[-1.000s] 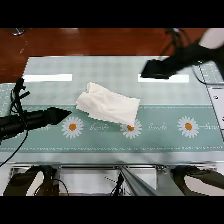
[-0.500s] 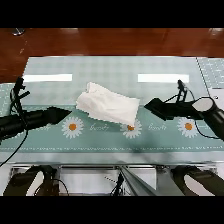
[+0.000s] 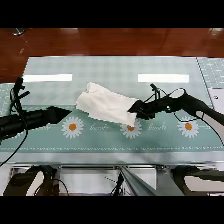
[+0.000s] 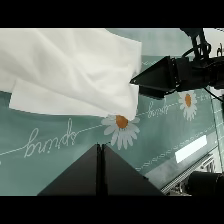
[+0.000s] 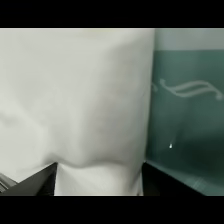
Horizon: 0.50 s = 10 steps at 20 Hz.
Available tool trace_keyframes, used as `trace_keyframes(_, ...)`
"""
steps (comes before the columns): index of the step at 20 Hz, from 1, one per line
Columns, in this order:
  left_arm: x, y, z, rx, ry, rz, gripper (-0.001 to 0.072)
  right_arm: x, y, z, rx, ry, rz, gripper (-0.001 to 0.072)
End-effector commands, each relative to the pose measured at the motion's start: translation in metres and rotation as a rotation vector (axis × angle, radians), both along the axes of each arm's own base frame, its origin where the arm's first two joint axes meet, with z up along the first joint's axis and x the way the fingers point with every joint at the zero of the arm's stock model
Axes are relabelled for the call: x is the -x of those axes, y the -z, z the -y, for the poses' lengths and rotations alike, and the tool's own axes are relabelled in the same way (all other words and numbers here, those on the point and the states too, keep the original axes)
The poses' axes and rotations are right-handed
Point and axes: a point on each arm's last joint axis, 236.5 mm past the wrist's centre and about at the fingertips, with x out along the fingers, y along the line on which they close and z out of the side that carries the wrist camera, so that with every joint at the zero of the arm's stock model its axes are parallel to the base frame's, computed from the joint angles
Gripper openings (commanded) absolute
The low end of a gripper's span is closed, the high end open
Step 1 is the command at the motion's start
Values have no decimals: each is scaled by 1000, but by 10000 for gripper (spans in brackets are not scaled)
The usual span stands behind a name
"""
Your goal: Fold the shirts.
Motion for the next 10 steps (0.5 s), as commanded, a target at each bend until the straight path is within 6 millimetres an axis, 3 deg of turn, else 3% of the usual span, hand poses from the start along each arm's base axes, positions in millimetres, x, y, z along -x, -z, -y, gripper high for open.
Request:
trace_keyframes(1,0,0,0,0,1,-1,19,-1,7,-19,-16,-53,-22,307)
trace_keyframes(2,0,0,0,0,1,-1,19,-2,2,-21,-26,-85,1,26)
trace_keyframes(5,0,0,0,0,1,0,19,-16,-41,-28,-50,-215,86,34)
trace_keyframes(6,0,0,0,0,1,0,19,-33,-68,-31,-44,-240,163,34)
trace_keyframes(8,0,0,0,0,1,0,19,-73,-143,-38,-35,-228,377,33)
trace_keyframes(10,0,0,0,0,1,0,19,-100,-211,-29,30,-207,526,33)
